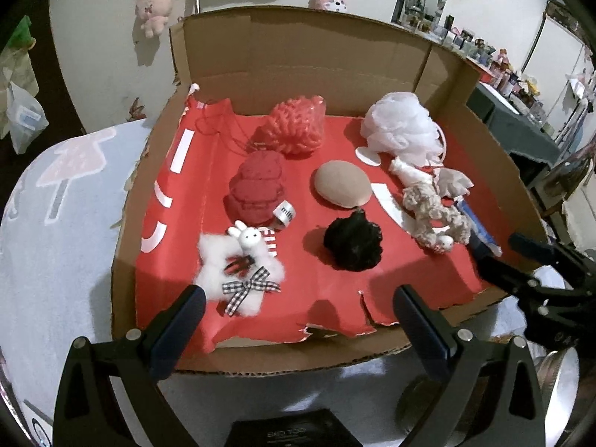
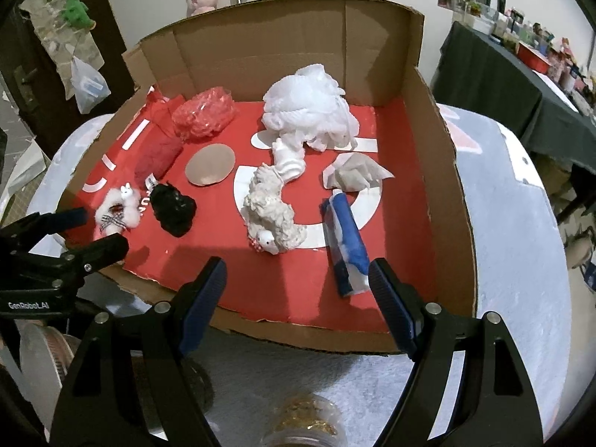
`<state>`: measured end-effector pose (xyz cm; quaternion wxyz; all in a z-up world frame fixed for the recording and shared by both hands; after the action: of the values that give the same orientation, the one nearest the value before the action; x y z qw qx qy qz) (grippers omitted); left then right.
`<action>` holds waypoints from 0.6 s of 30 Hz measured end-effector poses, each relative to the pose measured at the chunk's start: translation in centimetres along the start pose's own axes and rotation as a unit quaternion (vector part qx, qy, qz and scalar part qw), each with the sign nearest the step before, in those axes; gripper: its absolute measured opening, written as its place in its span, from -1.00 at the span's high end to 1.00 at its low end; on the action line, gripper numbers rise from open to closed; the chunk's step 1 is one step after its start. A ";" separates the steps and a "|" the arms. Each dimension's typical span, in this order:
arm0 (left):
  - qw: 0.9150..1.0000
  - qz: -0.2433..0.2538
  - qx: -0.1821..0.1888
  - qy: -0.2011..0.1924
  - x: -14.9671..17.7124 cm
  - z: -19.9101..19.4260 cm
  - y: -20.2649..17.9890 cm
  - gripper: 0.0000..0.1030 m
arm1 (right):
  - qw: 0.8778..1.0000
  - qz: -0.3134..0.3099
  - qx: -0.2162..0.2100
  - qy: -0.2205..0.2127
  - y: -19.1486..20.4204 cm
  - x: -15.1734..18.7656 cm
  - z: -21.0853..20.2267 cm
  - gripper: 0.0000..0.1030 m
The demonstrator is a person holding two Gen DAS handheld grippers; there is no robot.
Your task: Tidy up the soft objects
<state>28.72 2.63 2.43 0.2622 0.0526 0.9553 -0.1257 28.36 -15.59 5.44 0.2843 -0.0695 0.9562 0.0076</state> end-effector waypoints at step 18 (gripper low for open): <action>1.000 -0.009 0.005 0.000 0.0 0.2 0.3 -0.99 | 1.000 0.002 0.010 -0.005 -0.4 0.2 0.0 -0.51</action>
<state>28.81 2.85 2.22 0.2606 0.0451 0.9552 -0.1326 28.26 -15.97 5.34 0.2900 -0.0650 0.9548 -0.0010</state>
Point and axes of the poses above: each gripper's, at about its wrist camera, not at the fingertips, and z roughly the way its jaws point, y to its left, x to its underside, the point moved 6 cm from there along z, roughly the way its jaws point, and after that the axes turned 8 degrees about x, right-handed, at the moved point
